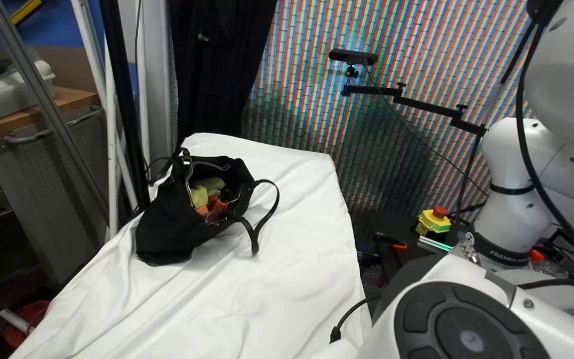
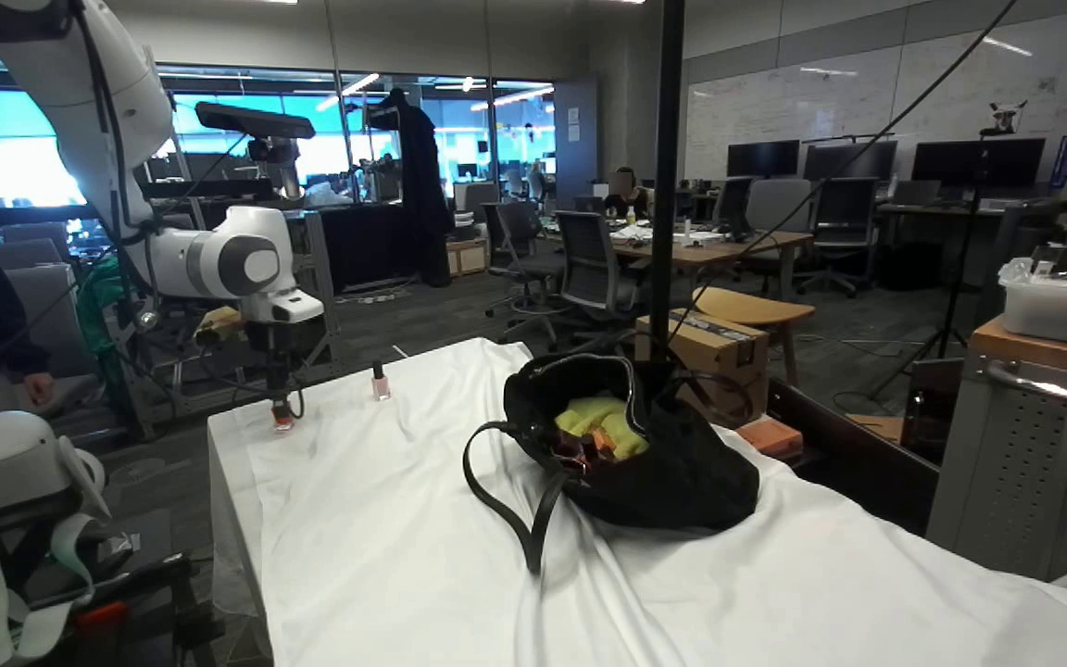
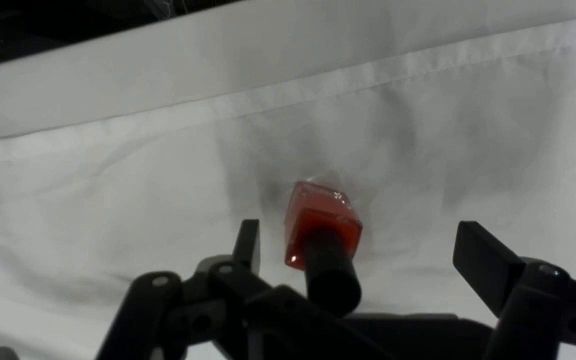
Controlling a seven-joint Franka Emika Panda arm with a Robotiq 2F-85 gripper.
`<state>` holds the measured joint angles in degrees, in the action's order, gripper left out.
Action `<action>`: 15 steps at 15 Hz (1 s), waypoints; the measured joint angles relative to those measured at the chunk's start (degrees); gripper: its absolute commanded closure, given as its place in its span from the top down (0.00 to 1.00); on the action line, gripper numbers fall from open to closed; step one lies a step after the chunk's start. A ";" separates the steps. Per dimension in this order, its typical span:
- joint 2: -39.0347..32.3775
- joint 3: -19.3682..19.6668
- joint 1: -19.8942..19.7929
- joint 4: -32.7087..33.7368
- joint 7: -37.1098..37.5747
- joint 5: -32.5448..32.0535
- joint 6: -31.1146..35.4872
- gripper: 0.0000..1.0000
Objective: Pick up all the nail polish from the table and put them in the black bag.
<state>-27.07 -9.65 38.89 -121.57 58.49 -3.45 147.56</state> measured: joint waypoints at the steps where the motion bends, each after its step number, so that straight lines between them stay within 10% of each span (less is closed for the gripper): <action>1: 0.00 0.00 0.06 -0.10 0.13 0.00 0.00 1.00; 15: 0.00 0.00 0.27 -1.27 0.54 -0.04 0.31 1.00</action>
<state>-27.07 -9.65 39.16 -122.83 59.03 -3.49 147.87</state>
